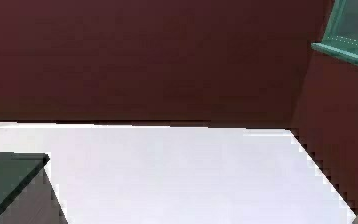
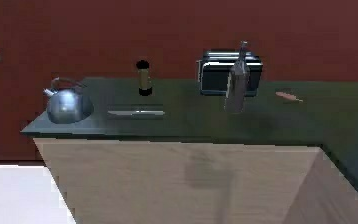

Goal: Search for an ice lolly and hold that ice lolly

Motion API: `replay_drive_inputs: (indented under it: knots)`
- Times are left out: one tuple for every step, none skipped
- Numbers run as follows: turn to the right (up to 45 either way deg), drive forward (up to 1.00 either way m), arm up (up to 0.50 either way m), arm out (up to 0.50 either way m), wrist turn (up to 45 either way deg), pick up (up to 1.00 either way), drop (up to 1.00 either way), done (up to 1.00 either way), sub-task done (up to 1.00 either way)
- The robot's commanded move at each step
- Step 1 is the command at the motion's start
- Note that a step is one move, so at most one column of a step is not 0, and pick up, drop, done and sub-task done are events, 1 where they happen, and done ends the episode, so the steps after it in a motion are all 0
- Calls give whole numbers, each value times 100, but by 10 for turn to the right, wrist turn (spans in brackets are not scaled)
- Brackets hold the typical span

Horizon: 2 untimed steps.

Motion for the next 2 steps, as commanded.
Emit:
replay_drive_inputs:
  knots:
    - [300, 0, 0, 0, 0, 0, 0, 0, 0]
    - [30, 0, 0, 0, 0, 0, 0, 0, 0]
